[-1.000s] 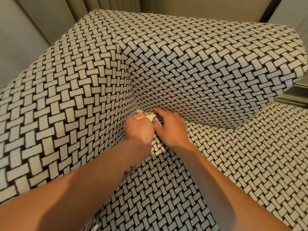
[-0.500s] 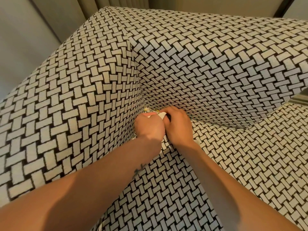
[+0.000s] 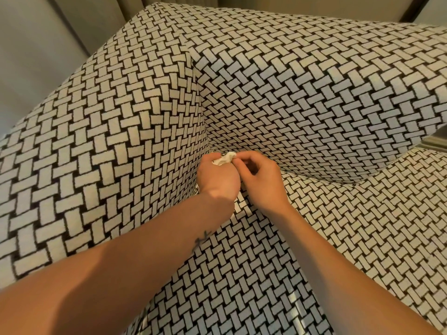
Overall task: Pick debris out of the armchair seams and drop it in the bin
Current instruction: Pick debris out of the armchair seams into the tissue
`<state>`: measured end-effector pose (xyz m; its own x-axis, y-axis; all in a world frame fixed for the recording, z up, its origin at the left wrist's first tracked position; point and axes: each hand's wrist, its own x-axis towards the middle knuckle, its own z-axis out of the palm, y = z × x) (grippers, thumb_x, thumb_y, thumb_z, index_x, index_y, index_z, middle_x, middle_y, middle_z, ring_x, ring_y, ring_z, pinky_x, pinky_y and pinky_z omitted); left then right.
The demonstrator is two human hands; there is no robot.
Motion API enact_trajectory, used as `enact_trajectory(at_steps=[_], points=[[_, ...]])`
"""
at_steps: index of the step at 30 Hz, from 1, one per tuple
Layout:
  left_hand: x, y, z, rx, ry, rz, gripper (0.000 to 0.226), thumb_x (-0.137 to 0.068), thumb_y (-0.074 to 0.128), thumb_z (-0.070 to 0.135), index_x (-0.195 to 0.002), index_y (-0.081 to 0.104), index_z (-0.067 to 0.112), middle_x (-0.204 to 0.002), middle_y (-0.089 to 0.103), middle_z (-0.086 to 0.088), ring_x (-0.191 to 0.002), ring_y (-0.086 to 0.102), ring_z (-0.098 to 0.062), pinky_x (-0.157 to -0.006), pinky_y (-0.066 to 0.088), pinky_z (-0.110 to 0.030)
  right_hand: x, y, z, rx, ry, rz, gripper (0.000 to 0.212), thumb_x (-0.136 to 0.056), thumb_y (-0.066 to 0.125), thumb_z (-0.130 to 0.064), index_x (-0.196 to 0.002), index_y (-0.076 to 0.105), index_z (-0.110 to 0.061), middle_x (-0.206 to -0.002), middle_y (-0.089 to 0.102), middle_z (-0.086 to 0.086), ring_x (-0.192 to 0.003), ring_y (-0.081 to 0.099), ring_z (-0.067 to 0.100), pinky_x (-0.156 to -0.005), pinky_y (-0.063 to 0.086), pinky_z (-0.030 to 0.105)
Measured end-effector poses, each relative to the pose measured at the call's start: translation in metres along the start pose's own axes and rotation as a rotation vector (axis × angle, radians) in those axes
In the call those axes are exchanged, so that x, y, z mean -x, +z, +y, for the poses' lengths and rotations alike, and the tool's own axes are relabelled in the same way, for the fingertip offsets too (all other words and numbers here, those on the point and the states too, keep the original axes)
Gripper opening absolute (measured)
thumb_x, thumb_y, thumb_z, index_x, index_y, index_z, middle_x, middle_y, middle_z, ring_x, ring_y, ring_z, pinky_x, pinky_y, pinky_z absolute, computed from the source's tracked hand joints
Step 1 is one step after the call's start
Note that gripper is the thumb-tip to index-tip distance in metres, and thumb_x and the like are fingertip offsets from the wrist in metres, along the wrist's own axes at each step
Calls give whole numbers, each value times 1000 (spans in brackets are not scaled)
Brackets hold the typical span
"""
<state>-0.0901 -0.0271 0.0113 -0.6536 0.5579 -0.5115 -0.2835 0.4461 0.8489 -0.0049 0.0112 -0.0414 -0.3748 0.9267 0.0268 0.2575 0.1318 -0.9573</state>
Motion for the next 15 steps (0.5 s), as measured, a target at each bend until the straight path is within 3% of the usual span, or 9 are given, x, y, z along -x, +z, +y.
enact_trajectory(at_steps=[3,8,10,12,13,15], points=[[5,0,4,21,4,-53,50,-96,45,-7,-133,54,25,-111,62,0,-101,64,-18,-90,57,-32,2,-2,-4,-111,13,-71,14,-97,66,-16,-107,76,-20,-96,76,-11,-91,70,3,-81,55,19],[6,-2,4,-26,19,-25,32,-96,45,-4,-102,66,20,-95,67,-2,-84,64,-13,-69,52,-25,4,-3,-7,-135,39,-98,17,-95,66,-13,-100,80,-22,-95,74,-6,-90,68,12,-83,56,28],[4,-1,2,-12,12,-5,29,-95,49,-1,-92,66,21,-94,70,-5,-88,69,-20,-76,59,-33,4,-4,-9,-195,104,-29,19,-96,62,-11,-95,79,-20,-92,75,-2,-90,69,21,-79,57,36],[6,-1,4,7,1,7,31,-95,49,-3,-86,64,23,-93,72,-8,-90,72,-25,-84,61,-39,2,-5,-10,-229,140,13,21,-96,59,-8,-94,78,-16,-88,76,-1,-84,70,18,-74,57,33],[8,-1,6,14,-4,7,32,-95,48,-3,-84,62,23,-92,72,-9,-89,73,-25,-85,61,-39,1,-5,-11,-235,147,24,22,-96,57,-7,-93,77,-16,-86,76,-2,-81,69,15,-72,56,30],[10,-2,7,36,-11,11,34,-95,44,-5,-82,60,23,-88,70,-8,-84,71,-23,-85,61,-37,0,-3,-11,-229,161,58,23,-97,55,-8,-95,77,-17,-86,76,-3,-74,65,21,-68,54,37]])
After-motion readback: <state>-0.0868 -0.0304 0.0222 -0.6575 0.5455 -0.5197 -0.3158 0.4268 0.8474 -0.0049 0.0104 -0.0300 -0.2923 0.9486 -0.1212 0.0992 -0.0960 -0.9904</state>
